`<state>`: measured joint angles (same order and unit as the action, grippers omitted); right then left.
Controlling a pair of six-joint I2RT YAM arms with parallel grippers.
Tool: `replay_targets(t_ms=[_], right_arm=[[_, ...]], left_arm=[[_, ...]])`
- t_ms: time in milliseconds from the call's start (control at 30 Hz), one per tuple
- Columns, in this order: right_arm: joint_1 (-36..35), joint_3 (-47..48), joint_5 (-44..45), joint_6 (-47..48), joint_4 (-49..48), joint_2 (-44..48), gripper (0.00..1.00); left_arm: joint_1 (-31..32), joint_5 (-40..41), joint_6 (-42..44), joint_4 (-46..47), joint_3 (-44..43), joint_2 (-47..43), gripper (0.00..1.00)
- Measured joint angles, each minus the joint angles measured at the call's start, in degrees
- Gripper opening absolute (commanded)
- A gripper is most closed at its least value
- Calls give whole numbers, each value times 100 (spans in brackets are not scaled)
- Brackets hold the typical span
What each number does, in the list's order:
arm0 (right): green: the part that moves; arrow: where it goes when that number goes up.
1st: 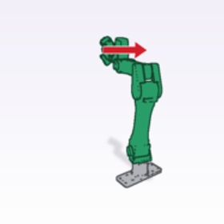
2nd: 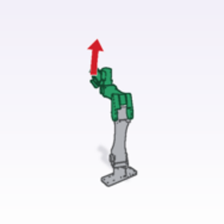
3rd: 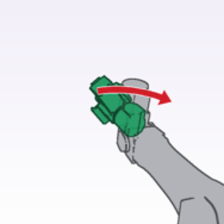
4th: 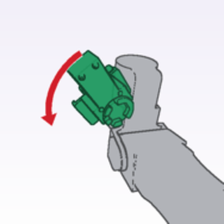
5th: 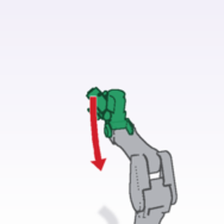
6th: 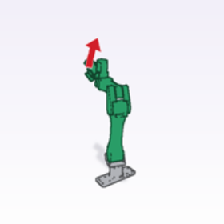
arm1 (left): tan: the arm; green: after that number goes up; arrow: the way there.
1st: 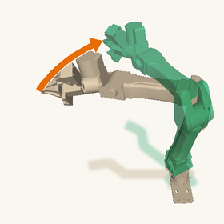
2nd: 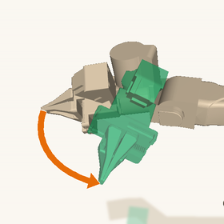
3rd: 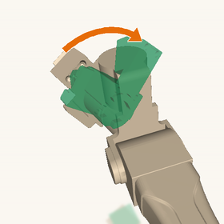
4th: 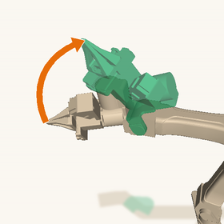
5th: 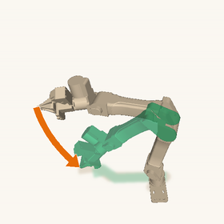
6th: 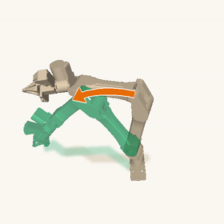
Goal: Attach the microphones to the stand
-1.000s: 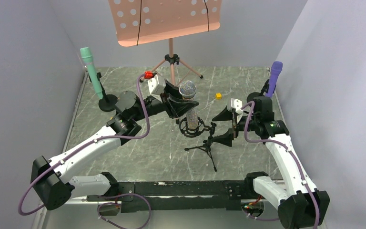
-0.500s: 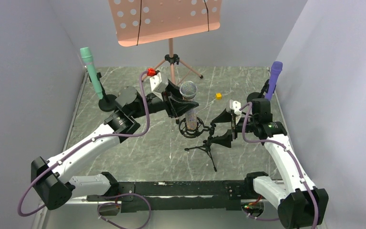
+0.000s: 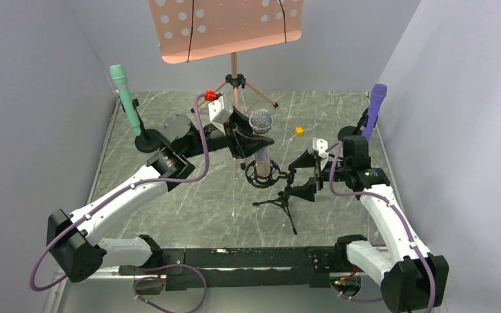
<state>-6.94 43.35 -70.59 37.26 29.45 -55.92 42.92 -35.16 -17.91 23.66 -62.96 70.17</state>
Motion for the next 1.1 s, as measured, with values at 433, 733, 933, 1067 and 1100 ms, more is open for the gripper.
replay_targets(t_ms=[433,733,933,1067,1100], right_arm=[[-116,-13,9,4,-4,-68,100],[-116,-13,11,4,-4,-68,100],[-120,-13,9,20,0,-68,100],[-120,-13,9,26,0,-68,100],[-120,-13,9,28,0,-68,100]], left_arm=[[-26,-111,-28,-374,-317,214,0],[-35,-256,92,-201,-243,278,0],[-35,-251,13,376,221,136,0],[-35,-227,-90,748,542,20,0],[-35,-203,-136,833,619,17,0]])
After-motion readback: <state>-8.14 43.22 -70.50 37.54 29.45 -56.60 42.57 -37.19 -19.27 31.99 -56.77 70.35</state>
